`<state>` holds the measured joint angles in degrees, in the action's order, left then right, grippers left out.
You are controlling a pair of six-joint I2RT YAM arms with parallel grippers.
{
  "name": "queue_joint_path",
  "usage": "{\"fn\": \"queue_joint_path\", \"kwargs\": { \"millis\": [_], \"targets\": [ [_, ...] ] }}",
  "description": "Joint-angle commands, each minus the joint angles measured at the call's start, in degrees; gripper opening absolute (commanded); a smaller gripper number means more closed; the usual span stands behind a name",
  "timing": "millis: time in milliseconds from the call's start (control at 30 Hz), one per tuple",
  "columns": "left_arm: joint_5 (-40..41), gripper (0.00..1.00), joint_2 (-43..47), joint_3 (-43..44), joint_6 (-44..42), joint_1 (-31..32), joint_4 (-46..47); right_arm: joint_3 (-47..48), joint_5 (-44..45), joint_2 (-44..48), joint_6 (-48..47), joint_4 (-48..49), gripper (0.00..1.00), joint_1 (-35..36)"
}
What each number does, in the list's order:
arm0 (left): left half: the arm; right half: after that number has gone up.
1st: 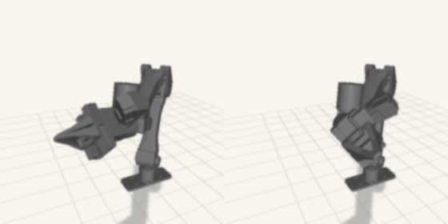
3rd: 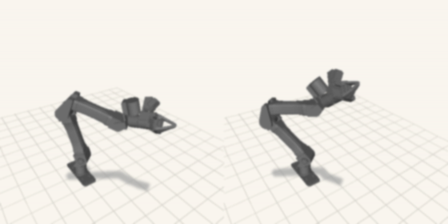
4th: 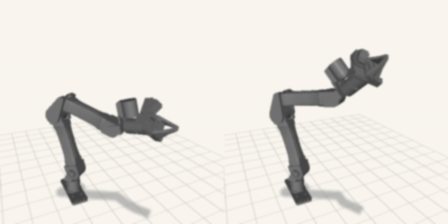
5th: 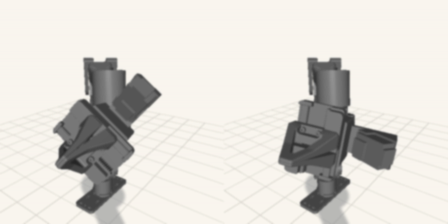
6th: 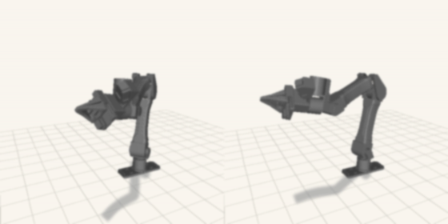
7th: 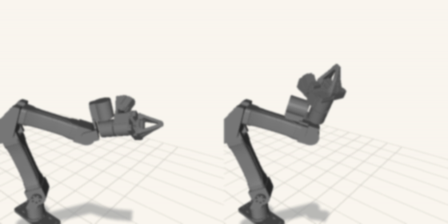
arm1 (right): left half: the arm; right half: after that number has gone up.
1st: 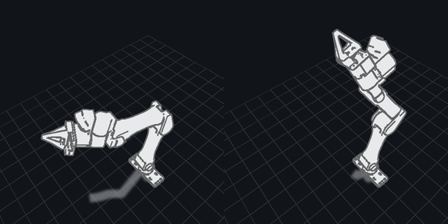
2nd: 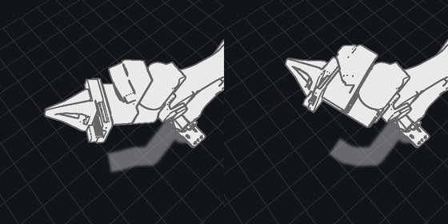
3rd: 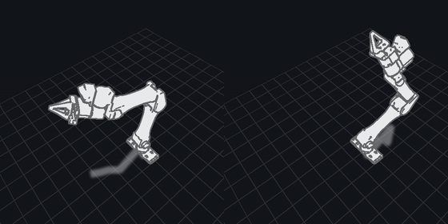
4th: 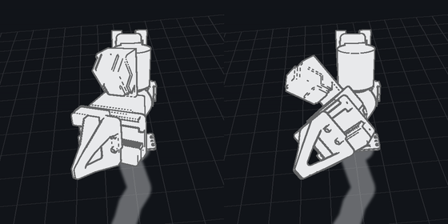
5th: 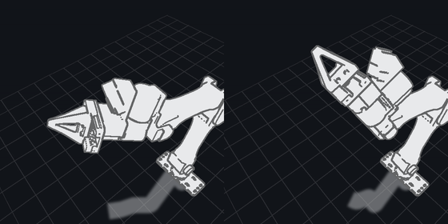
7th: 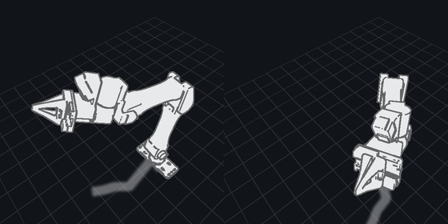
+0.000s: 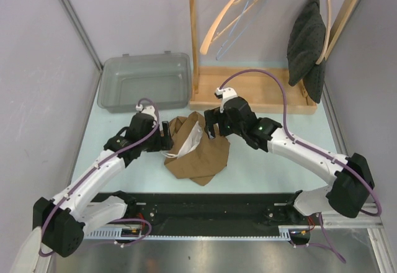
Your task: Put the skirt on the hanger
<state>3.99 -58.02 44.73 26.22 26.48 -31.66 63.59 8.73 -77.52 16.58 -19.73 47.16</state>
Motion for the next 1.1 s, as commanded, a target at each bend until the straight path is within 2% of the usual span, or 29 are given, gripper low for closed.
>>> {"fn": "queue_joint_path", "kwargs": {
  "millis": [0, 233, 433, 800, 1067],
  "targets": [
    [-3.36, 0.83, 3.43, -5.6, 6.03, -0.46, -3.32, 1.53, -1.26, -2.64, -4.09, 6.45, 0.97, 0.3],
    [-8.99, 0.84, 4.23, -14.05, 13.06, -0.64, 3.96, 1.97, -6.44, -5.63, -4.71, 8.12, 0.96, 0.57],
    [-9.44, 0.83, 2.65, -19.5, 17.72, -0.64, 9.94, 1.97, -7.06, -7.21, -4.54, 8.39, 0.95, 0.48],
    [-4.7, 0.84, 4.14, -20.74, 20.45, -0.64, 12.5, 1.97, -6.88, -1.24, -6.99, 10.05, 0.96, 1.8],
    [-4.08, 0.84, 6.43, -21.79, 21.6, -0.82, 14.34, 2.59, -6.19, -5.89, -8.49, 8.65, 0.96, 4.34]
  ]
}}
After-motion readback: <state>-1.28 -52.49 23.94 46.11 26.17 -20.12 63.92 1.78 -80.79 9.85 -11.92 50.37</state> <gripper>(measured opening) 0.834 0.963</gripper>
